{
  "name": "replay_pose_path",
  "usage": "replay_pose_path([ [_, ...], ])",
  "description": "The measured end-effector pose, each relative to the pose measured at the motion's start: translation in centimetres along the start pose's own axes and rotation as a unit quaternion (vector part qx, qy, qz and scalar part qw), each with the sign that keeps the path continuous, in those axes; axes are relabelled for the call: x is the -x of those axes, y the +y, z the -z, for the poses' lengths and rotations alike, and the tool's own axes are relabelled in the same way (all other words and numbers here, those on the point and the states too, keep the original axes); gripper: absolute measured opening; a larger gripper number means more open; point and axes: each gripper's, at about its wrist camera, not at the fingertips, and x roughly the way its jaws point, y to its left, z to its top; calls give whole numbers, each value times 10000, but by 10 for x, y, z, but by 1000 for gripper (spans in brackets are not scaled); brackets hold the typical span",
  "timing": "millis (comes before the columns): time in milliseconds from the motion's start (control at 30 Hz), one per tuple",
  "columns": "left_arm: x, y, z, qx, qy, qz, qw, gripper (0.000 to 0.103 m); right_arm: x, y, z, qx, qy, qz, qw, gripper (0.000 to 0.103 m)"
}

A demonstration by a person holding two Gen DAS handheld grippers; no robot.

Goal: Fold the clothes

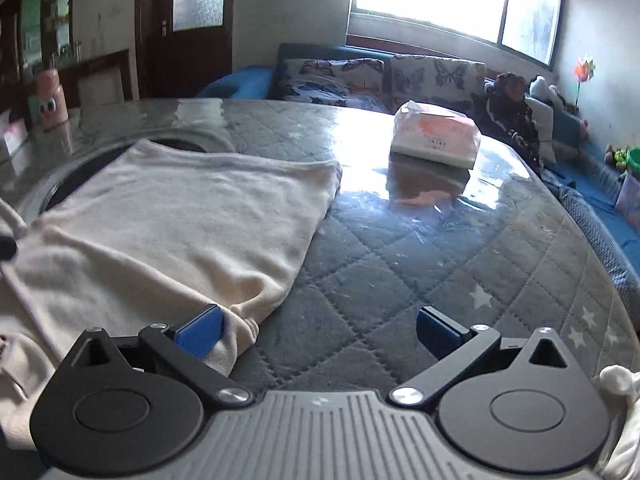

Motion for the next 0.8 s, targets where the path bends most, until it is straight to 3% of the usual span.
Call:
replay_pose_path([
  [133,9,-3,-1,-135,-138,-88,9998,15,11,2,0,116,-95,25,9999,103],
  [267,14,-9,-5,-198,-311,50,9993,15,19,13,4,336,-122,-60,9993,103],
  [433,-2,-19,0,-381,-176,256,9988,14,24,23,8,590,-94,-73,9982,103],
  [533,-11,-18,9,-385,-25,279,9989,14,28,28,10,764,-90,-83,9970,103],
  [800,6,-3,10,-155,-156,230,9995,20,39,41,11,1222,-96,-130,9924,103],
])
